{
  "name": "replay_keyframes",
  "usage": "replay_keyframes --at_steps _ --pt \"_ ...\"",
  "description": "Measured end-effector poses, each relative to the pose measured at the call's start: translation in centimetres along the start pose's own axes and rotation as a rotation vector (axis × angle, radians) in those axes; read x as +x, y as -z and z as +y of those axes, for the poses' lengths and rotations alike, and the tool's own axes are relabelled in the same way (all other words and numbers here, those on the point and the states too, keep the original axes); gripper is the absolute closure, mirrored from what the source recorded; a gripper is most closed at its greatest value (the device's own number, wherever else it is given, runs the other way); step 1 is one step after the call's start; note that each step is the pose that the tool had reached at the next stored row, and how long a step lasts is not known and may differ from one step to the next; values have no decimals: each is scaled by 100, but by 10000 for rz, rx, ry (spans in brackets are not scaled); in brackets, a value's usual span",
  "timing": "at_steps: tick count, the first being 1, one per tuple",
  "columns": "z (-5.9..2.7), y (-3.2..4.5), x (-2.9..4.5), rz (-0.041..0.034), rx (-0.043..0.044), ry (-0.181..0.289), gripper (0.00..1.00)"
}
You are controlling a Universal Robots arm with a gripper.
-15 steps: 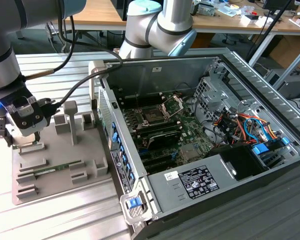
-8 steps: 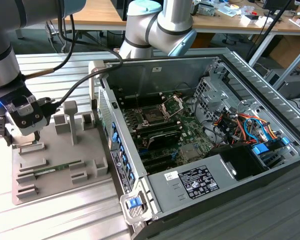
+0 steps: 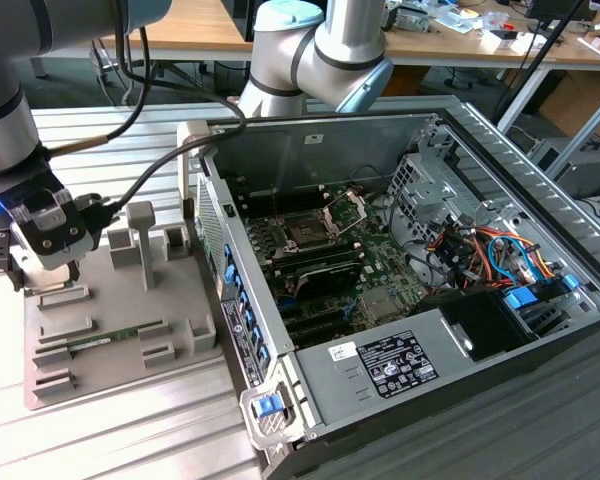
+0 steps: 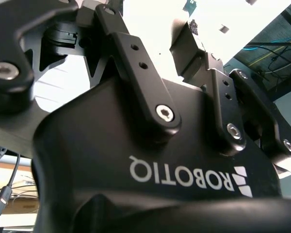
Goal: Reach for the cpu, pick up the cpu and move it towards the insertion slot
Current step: 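Pick up the cpu and move it towards the insertion slot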
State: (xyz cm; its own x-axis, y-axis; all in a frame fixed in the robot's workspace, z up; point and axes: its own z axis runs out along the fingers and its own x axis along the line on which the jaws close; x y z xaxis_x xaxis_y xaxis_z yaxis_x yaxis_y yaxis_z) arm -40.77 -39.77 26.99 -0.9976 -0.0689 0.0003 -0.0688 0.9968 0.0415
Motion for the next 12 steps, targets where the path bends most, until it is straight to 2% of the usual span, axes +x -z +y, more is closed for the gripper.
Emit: replay_keyframes --at_steps 12 --pt "1 27 0 0 0 0 45"
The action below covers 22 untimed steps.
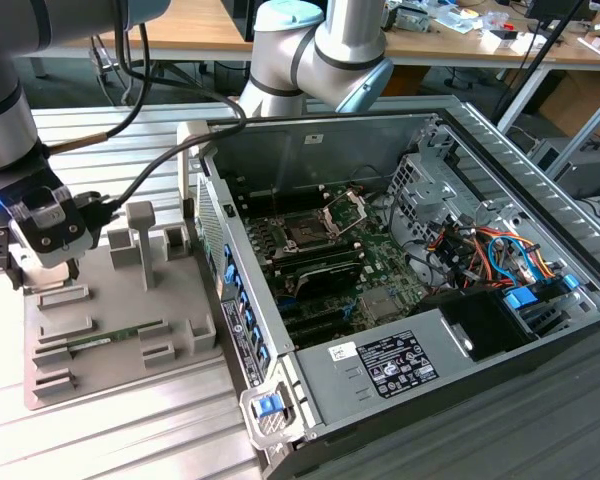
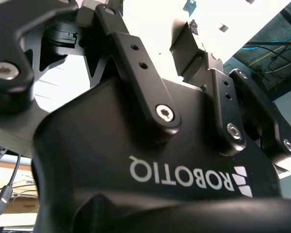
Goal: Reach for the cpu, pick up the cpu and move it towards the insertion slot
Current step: 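Pick up the cpu and move it towards the insertion slot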
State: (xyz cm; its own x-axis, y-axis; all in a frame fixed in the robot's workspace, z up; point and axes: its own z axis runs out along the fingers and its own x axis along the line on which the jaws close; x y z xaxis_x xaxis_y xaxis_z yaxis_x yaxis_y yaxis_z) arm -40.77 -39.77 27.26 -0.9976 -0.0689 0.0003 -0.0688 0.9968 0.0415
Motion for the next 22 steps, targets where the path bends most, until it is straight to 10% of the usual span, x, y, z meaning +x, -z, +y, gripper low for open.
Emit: replay_keyframes --at_steps 22 --pt "2 47 0 0 0 0 45"
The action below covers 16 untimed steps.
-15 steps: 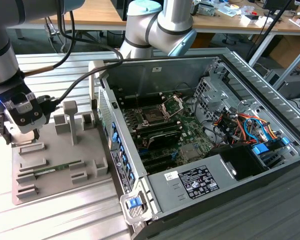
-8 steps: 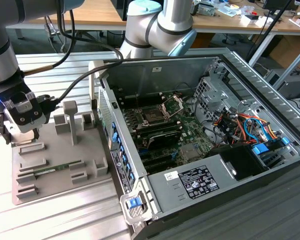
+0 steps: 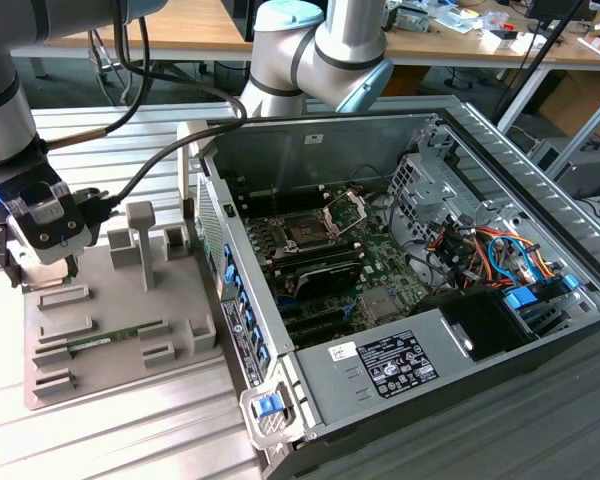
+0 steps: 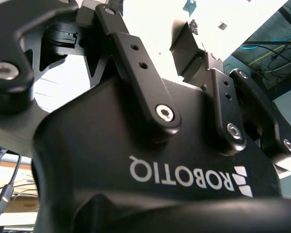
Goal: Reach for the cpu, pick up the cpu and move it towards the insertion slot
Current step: 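Pick up the cpu and move it towards the insertion slot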
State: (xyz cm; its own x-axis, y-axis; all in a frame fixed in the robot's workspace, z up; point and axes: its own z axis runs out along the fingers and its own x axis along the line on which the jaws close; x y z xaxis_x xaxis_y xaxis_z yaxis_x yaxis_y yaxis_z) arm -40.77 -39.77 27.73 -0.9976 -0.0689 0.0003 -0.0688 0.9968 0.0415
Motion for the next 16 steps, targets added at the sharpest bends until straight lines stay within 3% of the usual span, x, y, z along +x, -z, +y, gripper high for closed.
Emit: replay_keyframes --at_steps 16 --pt "1 33 0 0 0 0 45"
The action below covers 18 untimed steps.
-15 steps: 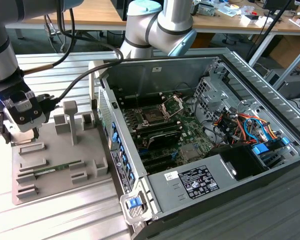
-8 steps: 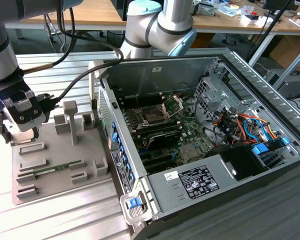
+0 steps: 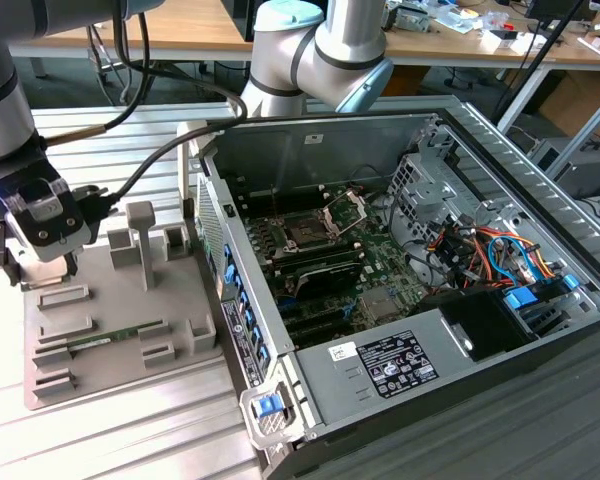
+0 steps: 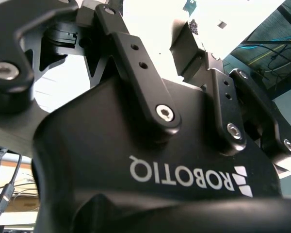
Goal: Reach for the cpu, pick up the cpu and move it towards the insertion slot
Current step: 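Pick up the cpu and move it towards the insertion slot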
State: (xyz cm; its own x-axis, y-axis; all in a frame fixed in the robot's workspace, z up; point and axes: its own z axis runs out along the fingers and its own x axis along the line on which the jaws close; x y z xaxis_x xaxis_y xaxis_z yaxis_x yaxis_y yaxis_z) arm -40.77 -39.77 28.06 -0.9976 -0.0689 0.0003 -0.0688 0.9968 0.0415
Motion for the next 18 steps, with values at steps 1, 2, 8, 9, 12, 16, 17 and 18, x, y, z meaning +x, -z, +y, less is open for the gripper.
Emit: replay_keyframes --at_steps 1,2,8,9,12,16,17,18 --pt "0 2 0 -1 0 0 45" --pt "0 7 0 0 0 0 45" --pt "1 23 0 -1 0 0 45" --pt "1 25 0 0 0 0 45" --pt "1 32 0 -1 0 0 45" --pt "2 39 0 -1 0 0 45" --pt "2 41 0 0 0 0 45" --pt "2 42 -1 0 0 2 45"
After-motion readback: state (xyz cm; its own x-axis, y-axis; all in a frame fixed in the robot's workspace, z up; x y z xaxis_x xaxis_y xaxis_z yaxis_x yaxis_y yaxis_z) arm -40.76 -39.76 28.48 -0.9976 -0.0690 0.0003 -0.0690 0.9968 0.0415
